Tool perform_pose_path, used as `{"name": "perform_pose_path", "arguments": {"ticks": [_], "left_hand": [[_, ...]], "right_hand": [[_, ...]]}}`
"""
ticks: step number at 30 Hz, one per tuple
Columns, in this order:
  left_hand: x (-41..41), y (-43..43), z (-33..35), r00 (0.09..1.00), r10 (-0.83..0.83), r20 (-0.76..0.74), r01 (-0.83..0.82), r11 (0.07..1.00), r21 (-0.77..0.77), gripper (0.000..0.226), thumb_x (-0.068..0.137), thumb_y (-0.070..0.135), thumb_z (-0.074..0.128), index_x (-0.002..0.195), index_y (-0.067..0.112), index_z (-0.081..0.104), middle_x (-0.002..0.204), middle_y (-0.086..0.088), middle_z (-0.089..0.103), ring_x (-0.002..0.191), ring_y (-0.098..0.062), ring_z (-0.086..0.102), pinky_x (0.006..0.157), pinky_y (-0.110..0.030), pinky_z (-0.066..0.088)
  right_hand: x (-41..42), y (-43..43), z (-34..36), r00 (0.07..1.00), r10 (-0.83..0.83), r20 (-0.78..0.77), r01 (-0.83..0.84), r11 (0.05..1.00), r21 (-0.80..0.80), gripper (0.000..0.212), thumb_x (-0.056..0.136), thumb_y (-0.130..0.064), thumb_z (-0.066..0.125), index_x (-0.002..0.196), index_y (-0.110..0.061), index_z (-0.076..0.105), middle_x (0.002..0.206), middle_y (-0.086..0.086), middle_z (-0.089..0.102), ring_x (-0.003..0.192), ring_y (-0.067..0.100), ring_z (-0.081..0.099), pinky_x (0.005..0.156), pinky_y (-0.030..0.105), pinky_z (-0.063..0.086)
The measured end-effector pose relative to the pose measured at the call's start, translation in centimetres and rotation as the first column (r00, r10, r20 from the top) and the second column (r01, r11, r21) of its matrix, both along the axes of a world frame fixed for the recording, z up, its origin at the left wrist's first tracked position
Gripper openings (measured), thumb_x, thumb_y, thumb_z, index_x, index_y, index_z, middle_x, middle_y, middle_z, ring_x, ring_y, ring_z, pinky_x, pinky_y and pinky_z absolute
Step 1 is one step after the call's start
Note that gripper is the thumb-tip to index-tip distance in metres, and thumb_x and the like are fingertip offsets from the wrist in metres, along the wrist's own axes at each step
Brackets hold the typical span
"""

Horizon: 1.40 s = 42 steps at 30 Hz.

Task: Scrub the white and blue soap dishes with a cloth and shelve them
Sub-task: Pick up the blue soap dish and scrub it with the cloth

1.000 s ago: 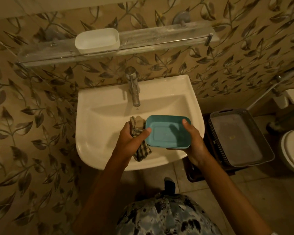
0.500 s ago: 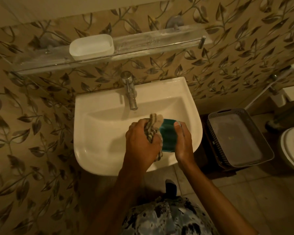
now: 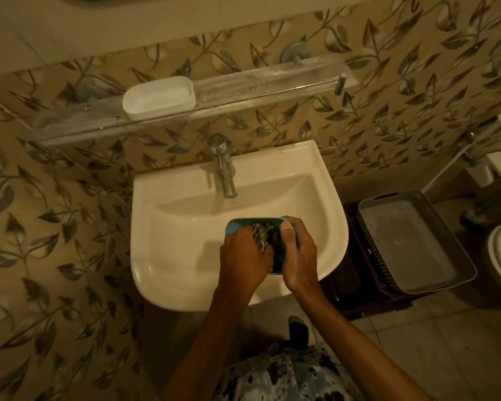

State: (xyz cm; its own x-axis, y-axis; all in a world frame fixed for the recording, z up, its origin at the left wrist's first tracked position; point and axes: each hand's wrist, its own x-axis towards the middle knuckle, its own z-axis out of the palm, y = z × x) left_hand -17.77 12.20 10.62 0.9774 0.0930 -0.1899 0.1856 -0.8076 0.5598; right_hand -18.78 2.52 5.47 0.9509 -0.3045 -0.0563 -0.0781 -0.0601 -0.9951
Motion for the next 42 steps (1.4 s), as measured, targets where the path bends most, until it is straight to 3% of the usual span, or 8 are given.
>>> {"name": "perform_pose_path", "arguments": {"ticks": [4, 8, 17, 22, 27, 30, 36, 42], "left_hand": [[-0.2, -0.5, 0.7, 0.995, -0.070, 0.074, 0.089, 0.947, -0.308, 0.005, 0.084, 0.016, 0.067, 0.087, 0.017, 0.071, 0.075, 0.005, 0.069, 0.063, -0.003, 0.063, 0.051, -0.006, 0.044], [0.0, -0.6, 1.0, 0.964, -0.239, 0.113, 0.264, 0.895, -0.360, 0.010, 0.084, 0.010, 0.067, 0.089, 0.015, 0.074, 0.078, 0.001, 0.073, 0.069, -0.004, 0.066, 0.058, -0.013, 0.050], [1.4, 1.3, -1.0, 0.750, -0.639, 0.168, 0.615, 0.768, 0.179, 0.033, 0.086, -0.004, 0.056, 0.115, 0.007, 0.066, 0.125, -0.013, 0.058, 0.113, -0.029, 0.056, 0.093, -0.036, 0.045], [1.7, -0.3, 0.2, 0.963, -0.259, -0.080, 0.242, 0.954, -0.175, 0.026, 0.093, 0.027, 0.055, 0.114, 0.014, 0.061, 0.114, -0.012, 0.065, 0.100, -0.024, 0.063, 0.094, -0.040, 0.050], [0.1, -0.6, 0.3, 0.919, -0.287, -0.270, 0.364, 0.881, 0.303, 0.043, 0.090, 0.014, 0.058, 0.130, 0.014, 0.043, 0.127, -0.008, 0.055, 0.112, -0.023, 0.054, 0.095, -0.030, 0.044], [-0.6, -0.4, 0.0, 0.910, -0.307, -0.277, 0.360, 0.918, 0.166, 0.042, 0.087, 0.015, 0.063, 0.127, 0.012, 0.048, 0.123, -0.007, 0.057, 0.108, -0.021, 0.058, 0.090, -0.027, 0.048], [-0.5, -0.7, -0.1, 0.910, -0.278, -0.308, 0.232, 0.956, -0.177, 0.017, 0.090, 0.016, 0.056, 0.104, 0.010, 0.063, 0.075, -0.002, 0.062, 0.055, -0.013, 0.059, 0.040, -0.017, 0.044], [-0.2, -2.2, 0.3, 0.906, -0.170, -0.387, -0.100, 0.804, -0.586, 0.012, 0.089, 0.022, 0.059, 0.096, 0.022, 0.069, 0.093, -0.004, 0.072, 0.089, -0.016, 0.069, 0.084, -0.034, 0.057]], "right_hand": [[0.4, -0.1, 0.0, 0.999, 0.044, -0.023, -0.044, 0.999, 0.027, 0.041, 0.091, -0.058, 0.036, 0.100, -0.027, 0.061, 0.088, -0.012, 0.066, 0.087, 0.007, 0.063, 0.080, 0.032, 0.053], [0.5, -0.5, 0.1, 0.998, 0.049, -0.035, -0.047, 0.997, 0.064, 0.031, 0.098, -0.043, 0.035, 0.082, -0.027, 0.056, 0.073, -0.013, 0.062, 0.072, 0.003, 0.058, 0.070, 0.027, 0.049], [0.4, -1.7, 0.1, 0.989, 0.112, -0.093, -0.110, 0.994, 0.028, 0.027, 0.102, -0.034, 0.038, 0.098, -0.021, 0.061, 0.090, -0.007, 0.066, 0.083, 0.001, 0.062, 0.076, 0.016, 0.048], [0.8, -2.5, 0.9, 0.995, 0.076, -0.063, -0.074, 0.997, 0.033, 0.035, 0.095, -0.047, 0.043, 0.105, -0.019, 0.062, 0.098, -0.001, 0.067, 0.092, 0.011, 0.064, 0.080, 0.026, 0.053], [0.2, -2.4, 1.0, 0.996, 0.085, -0.012, -0.085, 0.996, -0.022, 0.041, 0.089, -0.050, 0.042, 0.111, -0.020, 0.061, 0.101, -0.007, 0.065, 0.094, 0.004, 0.062, 0.079, 0.019, 0.052], [-0.3, -2.4, 0.9, 0.995, 0.094, 0.044, -0.092, 0.995, -0.035, 0.048, 0.086, -0.054, 0.042, 0.109, -0.017, 0.062, 0.100, -0.003, 0.066, 0.095, 0.007, 0.062, 0.080, 0.021, 0.052], [-0.9, -2.4, 0.3, 0.986, 0.125, 0.108, -0.119, 0.991, -0.062, 0.042, 0.090, -0.048, 0.044, 0.107, -0.014, 0.062, 0.097, -0.003, 0.067, 0.094, 0.013, 0.063, 0.081, 0.026, 0.054], [-1.1, -2.8, -0.2, 0.993, 0.074, 0.097, -0.071, 0.997, -0.027, 0.042, 0.092, -0.049, 0.039, 0.108, -0.018, 0.062, 0.098, -0.006, 0.067, 0.095, 0.011, 0.063, 0.083, 0.021, 0.049]]}}
